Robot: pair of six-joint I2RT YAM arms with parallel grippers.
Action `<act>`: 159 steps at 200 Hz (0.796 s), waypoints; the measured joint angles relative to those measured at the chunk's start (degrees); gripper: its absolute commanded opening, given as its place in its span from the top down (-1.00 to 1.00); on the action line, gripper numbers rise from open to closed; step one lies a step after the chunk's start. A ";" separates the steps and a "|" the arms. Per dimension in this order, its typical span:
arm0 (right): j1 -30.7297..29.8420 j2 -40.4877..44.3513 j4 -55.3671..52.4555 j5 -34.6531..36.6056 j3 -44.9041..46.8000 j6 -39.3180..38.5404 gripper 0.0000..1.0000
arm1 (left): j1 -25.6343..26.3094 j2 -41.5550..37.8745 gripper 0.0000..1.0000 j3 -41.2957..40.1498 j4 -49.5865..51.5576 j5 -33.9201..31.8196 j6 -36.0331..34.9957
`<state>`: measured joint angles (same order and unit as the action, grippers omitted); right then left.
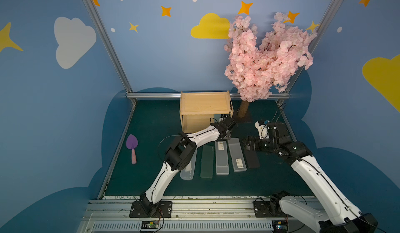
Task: Remove the pencil cases from the shelf
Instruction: Pick up the pencil case from the shelf.
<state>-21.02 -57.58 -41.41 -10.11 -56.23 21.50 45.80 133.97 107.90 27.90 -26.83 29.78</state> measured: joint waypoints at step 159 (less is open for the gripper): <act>0.26 0.07 -0.59 -0.33 0.00 -0.35 -0.97 | -0.66 -1.14 -0.50 -3.32 -1.09 -0.68 -0.09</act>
<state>-20.75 -57.52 -42.00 -10.44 -56.23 21.15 45.15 132.84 104.57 26.81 -27.51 29.69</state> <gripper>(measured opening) 0.982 0.776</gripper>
